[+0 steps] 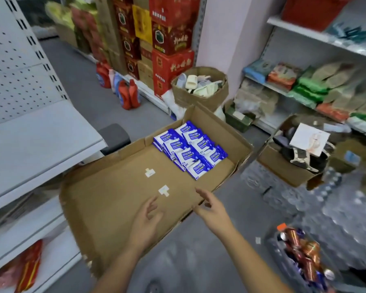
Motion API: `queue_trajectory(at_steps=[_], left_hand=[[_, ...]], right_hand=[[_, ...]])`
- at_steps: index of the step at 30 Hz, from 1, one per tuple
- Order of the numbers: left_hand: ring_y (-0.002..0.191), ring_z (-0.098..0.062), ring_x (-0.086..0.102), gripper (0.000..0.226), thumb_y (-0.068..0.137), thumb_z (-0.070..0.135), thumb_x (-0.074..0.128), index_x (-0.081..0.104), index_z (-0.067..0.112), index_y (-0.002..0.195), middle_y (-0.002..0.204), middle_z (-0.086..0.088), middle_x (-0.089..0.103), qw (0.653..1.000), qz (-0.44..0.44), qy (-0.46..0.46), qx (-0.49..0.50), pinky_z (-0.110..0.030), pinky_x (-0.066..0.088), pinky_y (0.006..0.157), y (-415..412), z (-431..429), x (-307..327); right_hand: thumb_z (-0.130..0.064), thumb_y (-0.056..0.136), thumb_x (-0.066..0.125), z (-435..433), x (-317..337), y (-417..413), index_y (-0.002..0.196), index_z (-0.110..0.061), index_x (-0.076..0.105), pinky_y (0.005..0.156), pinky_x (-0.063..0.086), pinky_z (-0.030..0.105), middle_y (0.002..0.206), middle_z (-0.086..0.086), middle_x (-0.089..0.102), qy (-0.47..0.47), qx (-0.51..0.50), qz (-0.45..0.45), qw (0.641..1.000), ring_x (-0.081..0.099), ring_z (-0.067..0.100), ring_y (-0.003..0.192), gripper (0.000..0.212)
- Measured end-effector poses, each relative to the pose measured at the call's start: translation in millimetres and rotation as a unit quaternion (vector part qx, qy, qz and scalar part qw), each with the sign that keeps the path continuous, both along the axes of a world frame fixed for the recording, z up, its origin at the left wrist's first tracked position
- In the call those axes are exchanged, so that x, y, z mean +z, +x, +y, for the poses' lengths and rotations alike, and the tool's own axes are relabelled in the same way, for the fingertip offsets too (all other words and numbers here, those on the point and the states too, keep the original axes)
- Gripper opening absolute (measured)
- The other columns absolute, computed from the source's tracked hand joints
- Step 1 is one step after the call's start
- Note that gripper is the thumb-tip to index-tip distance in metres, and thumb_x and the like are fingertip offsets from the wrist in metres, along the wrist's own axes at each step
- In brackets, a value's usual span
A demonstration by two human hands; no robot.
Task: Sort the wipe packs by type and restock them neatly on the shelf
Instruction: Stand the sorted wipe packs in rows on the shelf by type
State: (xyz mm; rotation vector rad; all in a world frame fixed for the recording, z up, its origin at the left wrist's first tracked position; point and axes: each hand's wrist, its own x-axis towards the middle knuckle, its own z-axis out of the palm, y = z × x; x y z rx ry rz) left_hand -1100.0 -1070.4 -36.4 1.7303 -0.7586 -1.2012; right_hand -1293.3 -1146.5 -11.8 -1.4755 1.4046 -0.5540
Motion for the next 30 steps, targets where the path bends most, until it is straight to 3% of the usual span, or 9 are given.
queue_trajectory(at_steps=[4,7,9,12,16,19,22,26,30], left_hand=[[0.115,-0.014,0.058,0.040,0.093,0.011,0.067,0.057,0.021,0.131,0.127,-0.003,0.062,0.999,0.002,0.024,0.034,-0.023,0.046,0.097,-19.4,-54.3,-31.7],[0.111,-0.016,0.060,0.039,0.093,0.009,0.067,0.059,0.013,0.131,0.128,-0.004,0.062,0.997,0.013,0.036,0.071,-0.019,0.044,0.088,-31.0,-106.0,-60.5],[0.108,-0.018,0.060,0.043,0.089,0.014,0.072,0.058,0.014,0.130,0.128,-0.005,0.061,0.995,0.030,0.061,0.073,-0.025,0.043,0.092,-40.3,-144.1,-78.2],[0.110,-0.021,0.061,0.057,0.074,0.035,0.074,0.059,0.019,0.127,0.120,-0.001,0.062,0.992,0.037,0.095,0.079,-0.031,0.044,0.098,-59.4,-188.0,-96.0],[0.101,-0.017,0.056,0.036,0.089,0.017,0.070,0.057,0.023,0.122,0.110,0.000,0.060,0.984,0.041,0.137,0.110,-0.024,0.035,0.086,-79.8,-238.2,-115.2],[0.101,-0.020,0.059,0.033,0.089,0.018,0.071,0.060,0.018,0.120,0.110,-0.002,0.064,0.978,0.032,0.158,0.129,-0.026,0.037,0.084,-94.3,-269.3,-133.8],[0.100,-0.021,0.062,0.040,0.086,0.025,0.075,0.062,0.016,0.122,0.107,-0.001,0.067,0.973,0.023,0.169,0.155,-0.030,0.044,0.085,-105.1,-293.5,-156.4],[0.104,-0.021,0.066,0.045,0.086,0.007,0.075,0.055,0.009,0.126,0.114,-0.001,0.066,0.952,0.032,0.181,0.244,-0.027,0.048,0.085,-127.3,-321.2,-179.8],[0.082,-0.013,0.068,0.054,0.075,0.016,0.086,0.054,0.009,0.117,0.106,0.000,0.069,0.923,-0.007,0.203,0.327,-0.014,0.047,0.066,-141.7,-347.0,-194.4]], right_hand=[[0.000,0.087,0.067,-62.7,-26.9,-25.6,0.134,-0.014,0.056,0.067,0.043,0.005,0.122,0.011,0.066,0.031,-0.011,0.018,0.999,0.060,0.039,0.101,0.050],[-0.002,0.088,0.068,-110.2,-43.0,-35.8,0.136,-0.011,0.054,0.067,0.042,0.003,0.126,0.003,0.061,0.040,-0.005,0.035,0.999,0.060,0.036,0.102,0.051],[-0.007,0.088,0.070,-141.6,-52.8,-46.5,0.137,-0.014,0.053,0.078,0.042,0.005,0.134,0.000,0.058,0.053,-0.001,0.057,0.997,0.062,0.020,0.105,0.052],[-0.010,0.088,0.068,-193.1,-58.7,-66.9,0.139,-0.016,0.049,0.094,0.045,0.022,0.142,-0.003,0.053,0.070,0.032,0.097,0.992,0.057,0.015,0.113,0.055],[-0.007,0.087,0.067,-272.7,-69.4,-81.1,0.140,-0.011,0.047,0.094,0.039,0.020,0.131,-0.008,0.052,0.085,0.037,0.125,0.988,0.051,0.010,0.120,0.057],[-0.007,0.086,0.069,-323.2,-89.1,-84.8,0.119,-0.026,0.053,0.088,0.037,0.020,0.106,-0.019,0.057,0.073,0.041,0.141,0.986,0.055,0.008,0.107,0.042],[-0.012,0.084,0.072,-368.2,-126.4,-83.8,0.111,-0.023,0.058,0.083,0.040,0.024,0.112,-0.004,0.066,0.076,0.073,0.159,0.982,0.060,0.014,0.104,0.032],[-0.016,0.080,0.072,-405.3,-181.2,-87.5,0.122,-0.011,0.061,0.082,0.042,0.025,0.120,0.010,0.064,0.095,0.106,0.211,0.967,0.062,0.024,0.110,0.044],[-0.016,0.080,0.075,-415.8,-210.2,-78.8,0.137,-0.010,0.049,0.095,0.044,0.034,0.132,0.010,0.054,0.093,0.085,0.217,0.968,0.054,0.027,0.122,0.063]])
